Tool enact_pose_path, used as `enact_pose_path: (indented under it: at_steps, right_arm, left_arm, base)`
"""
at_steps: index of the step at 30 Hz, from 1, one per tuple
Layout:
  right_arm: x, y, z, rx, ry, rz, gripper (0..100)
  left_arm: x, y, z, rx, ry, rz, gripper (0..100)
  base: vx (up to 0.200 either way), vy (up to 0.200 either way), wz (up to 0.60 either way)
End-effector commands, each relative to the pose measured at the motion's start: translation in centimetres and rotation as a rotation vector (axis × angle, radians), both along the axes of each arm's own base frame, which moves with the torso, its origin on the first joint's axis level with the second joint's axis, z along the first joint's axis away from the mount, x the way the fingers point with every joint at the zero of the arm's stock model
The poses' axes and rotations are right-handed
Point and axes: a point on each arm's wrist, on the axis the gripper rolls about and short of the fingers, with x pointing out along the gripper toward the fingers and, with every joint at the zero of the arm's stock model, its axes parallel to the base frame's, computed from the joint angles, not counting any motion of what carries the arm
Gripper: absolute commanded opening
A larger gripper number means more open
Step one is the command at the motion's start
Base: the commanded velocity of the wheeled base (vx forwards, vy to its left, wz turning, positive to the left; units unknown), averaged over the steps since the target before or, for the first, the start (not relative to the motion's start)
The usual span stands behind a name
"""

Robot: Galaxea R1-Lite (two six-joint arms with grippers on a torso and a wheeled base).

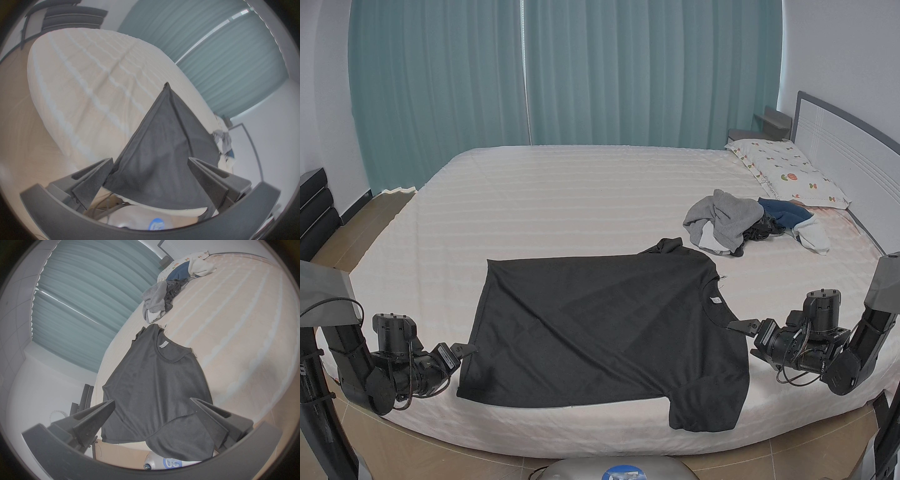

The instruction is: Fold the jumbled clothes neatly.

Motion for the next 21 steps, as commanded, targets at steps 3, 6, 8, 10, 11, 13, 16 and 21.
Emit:
enact_pose_path:
  at_steps: [3,6,8,10,11,13,16,21]
  right_arm:
    - [-0.7,-0.1,-1.6,-0.002,0.033,0.012,100]
    - [-0.8,0.0,-1.8,-0.003,0.038,0.015,100]
    - [-0.8,0.0,-1.8,-0.003,0.039,0.015,100]
    - [-0.8,0.0,-1.8,-0.003,0.038,0.015,100]
    - [-0.8,0.0,-1.8,-0.003,0.038,0.015,100]
    - [-0.7,0.0,-1.8,-0.003,0.036,0.015,100]
    - [-0.7,0.0,-1.7,-0.001,0.035,0.014,100]
    - [-0.7,0.0,-1.7,-0.001,0.035,0.014,100]
  left_arm:
    - [-1.3,0.0,-2.4,0.071,0.094,-0.068,100]
    - [-1.4,0.0,-2.7,0.074,0.107,-0.068,100]
    - [-1.4,0.0,-2.8,0.076,0.11,-0.068,100]
    - [-1.4,0.0,-2.8,0.074,0.11,-0.068,100]
    - [-1.3,-0.1,-2.8,0.072,0.108,-0.067,100]
    - [-1.1,-0.1,-3.0,0.073,0.108,-0.066,100]
    - [-0.6,-0.1,-3.3,0.075,0.108,-0.065,100]
    - [-0.4,-0.7,-3.6,0.083,0.11,-0.088,100]
  base:
    - [0.0,0.0,0.0]
    - [0.0,0.0,0.0]
    - [0.0,0.0,0.0]
    - [0.0,0.0,0.0]
    - [0.0,0.0,0.0]
    - [0.0,0.0,0.0]
    - [0.0,0.0,0.0]
    - [0.0,0.0,0.0]
